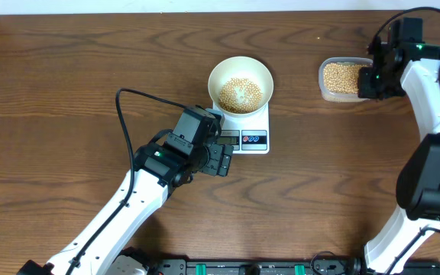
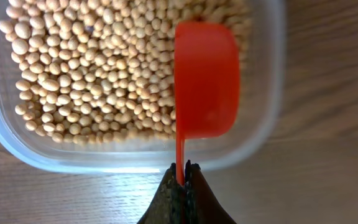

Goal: Scoop item into bowl and weigh 50g on scale
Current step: 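Move the empty scoop with the right gripper back to the tub, then scoop more soybeans from the tub with the red scoop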

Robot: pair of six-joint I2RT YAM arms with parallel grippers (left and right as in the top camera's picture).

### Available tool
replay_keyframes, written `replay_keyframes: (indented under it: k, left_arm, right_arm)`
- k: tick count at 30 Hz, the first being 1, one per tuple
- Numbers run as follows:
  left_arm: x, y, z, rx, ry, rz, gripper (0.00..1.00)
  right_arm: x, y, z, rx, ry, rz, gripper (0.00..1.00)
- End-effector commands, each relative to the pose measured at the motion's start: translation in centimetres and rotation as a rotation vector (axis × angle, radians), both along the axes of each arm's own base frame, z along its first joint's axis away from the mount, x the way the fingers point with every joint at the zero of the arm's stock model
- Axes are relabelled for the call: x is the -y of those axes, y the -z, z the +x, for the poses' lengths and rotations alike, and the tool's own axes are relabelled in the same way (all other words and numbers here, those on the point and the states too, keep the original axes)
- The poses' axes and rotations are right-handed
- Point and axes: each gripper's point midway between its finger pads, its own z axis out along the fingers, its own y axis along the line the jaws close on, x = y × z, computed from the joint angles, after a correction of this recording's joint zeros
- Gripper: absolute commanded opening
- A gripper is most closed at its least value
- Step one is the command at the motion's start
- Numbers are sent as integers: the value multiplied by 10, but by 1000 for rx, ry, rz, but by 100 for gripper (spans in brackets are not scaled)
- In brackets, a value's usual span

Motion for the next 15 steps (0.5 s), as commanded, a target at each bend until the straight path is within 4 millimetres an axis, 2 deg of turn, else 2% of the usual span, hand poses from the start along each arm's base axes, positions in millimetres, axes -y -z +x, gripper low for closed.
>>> replay_keyframes:
  k: [1,8,11,15]
  left_arm:
    - [-2,2,1,2,-5,17,88]
    - [-2,2,1,3,-5,17,88]
    - [-2,2,1,3,-5,17,88]
    - [-2,2,1,3,-5,17,88]
  right_arm:
    - [-15,28,-5,-68,-18,97,1]
    - [-46,18,7,-5,-65,297,1]
    - [-46,13,9,10,-61,337,1]
    - [-33,1,13,43,-33,357,1]
